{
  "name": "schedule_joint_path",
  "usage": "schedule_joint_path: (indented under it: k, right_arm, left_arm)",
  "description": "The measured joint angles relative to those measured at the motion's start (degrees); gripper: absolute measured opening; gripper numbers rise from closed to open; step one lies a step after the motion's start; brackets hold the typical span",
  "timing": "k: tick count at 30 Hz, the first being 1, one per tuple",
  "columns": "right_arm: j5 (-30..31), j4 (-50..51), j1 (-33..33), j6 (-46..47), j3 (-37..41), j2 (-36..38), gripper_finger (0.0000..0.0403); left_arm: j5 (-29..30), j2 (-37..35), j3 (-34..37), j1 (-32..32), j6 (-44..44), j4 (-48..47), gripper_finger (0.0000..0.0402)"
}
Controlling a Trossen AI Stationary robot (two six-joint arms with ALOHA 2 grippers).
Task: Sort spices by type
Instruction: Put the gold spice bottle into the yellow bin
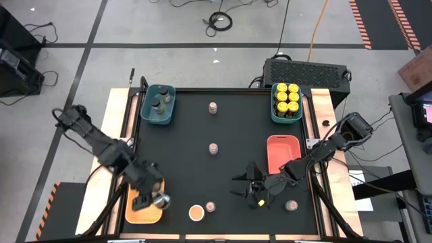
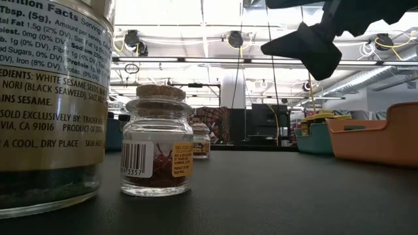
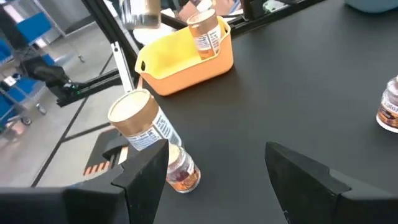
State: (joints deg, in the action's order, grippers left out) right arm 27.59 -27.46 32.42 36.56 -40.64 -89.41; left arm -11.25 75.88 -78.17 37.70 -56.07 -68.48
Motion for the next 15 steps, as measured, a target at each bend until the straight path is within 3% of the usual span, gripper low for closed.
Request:
schedule_joint_path:
  k: [7, 15]
  right_arm:
    - [4.09, -5.13, 1.08, -0.12, 0.00, -3.23, 0.0260]
    - [3.64, -16.13, 0.90, 0.01, 0.01, -11.88, 0.0260]
  left_arm:
    - [4.35, 3.86, 0.00, 10.32, -11.88, -3.91, 0.0277]
    - [3.77, 9.55, 0.00, 14.27, -15.49, -9.71, 0.0277]
